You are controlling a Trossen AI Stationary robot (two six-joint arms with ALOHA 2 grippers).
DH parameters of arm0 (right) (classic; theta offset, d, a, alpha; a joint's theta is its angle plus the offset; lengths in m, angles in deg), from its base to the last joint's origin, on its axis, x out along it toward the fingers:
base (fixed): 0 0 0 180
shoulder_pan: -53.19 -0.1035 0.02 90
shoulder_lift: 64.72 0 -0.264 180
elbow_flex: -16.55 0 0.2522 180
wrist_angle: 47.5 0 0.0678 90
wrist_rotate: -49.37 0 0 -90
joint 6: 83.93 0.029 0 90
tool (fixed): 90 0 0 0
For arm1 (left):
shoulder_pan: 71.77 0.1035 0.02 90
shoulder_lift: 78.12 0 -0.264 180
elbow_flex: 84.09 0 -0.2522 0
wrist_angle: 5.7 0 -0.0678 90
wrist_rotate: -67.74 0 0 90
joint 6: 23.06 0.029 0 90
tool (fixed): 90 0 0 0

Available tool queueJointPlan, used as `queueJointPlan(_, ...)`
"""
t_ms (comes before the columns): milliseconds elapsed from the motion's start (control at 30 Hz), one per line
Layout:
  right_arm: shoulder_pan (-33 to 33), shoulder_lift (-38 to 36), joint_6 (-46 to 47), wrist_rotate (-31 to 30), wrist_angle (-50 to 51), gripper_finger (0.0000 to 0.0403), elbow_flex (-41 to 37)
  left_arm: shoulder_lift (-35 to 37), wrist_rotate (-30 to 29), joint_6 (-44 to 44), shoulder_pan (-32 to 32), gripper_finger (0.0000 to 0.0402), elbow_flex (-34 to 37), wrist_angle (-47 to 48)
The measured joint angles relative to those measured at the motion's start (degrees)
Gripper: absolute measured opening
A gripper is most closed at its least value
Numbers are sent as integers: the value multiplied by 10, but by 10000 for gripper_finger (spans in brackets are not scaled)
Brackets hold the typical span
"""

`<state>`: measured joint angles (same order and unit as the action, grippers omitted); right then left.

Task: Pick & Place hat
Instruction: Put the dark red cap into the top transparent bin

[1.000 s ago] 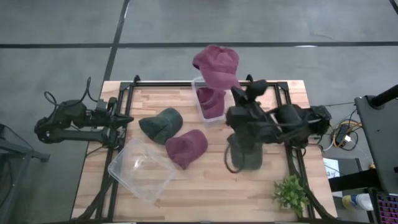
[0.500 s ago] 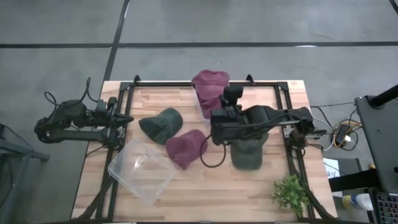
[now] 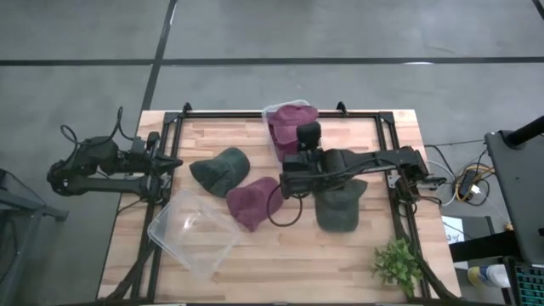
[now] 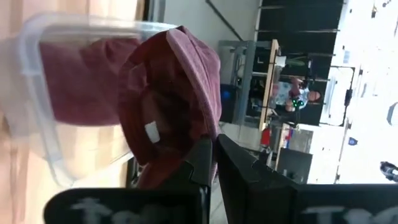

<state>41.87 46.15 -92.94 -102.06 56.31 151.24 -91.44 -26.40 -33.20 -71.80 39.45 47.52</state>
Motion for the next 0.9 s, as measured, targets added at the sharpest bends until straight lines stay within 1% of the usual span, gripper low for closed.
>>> queueJointPlan(67, 2, 0, -6, -7, -1, 11, -18, 0, 0, 4, 0, 0, 0, 0)
queueJointPlan(133, 3, 0, -27, -36, -1, 11, -31, 0, 0, 12, 0, 0, 0, 0)
queueJointPlan(200, 3, 0, -44, -61, -3, 11, -37, 0, 0, 16, 0, 0, 0, 0)
queueJointPlan(333, 2, 0, -47, -87, -14, 11, -37, 0, -3, 18, 0, 0, 0, 0)
queueJointPlan(400, 3, 0, -50, -84, -27, 11, -34, 0, -3, 18, 0, 0, 0, 0)
queueJointPlan(500, 6, 0, -54, -53, -48, 11, -35, 0, -3, 18, 0, 0, 0, -1)
queueJointPlan(567, 7, 0, -51, -45, -59, 11, -43, 0, -3, 18, 0, 0, 0, -7)
queueJointPlan(833, 28, 0, -51, -40, -111, 11, -121, 0, -3, 19, 0, 0, 0, -32)
queueJointPlan(900, 30, 0, -51, -27, -115, 11, -137, 0, -3, 19, 0, 0, 0, -32)
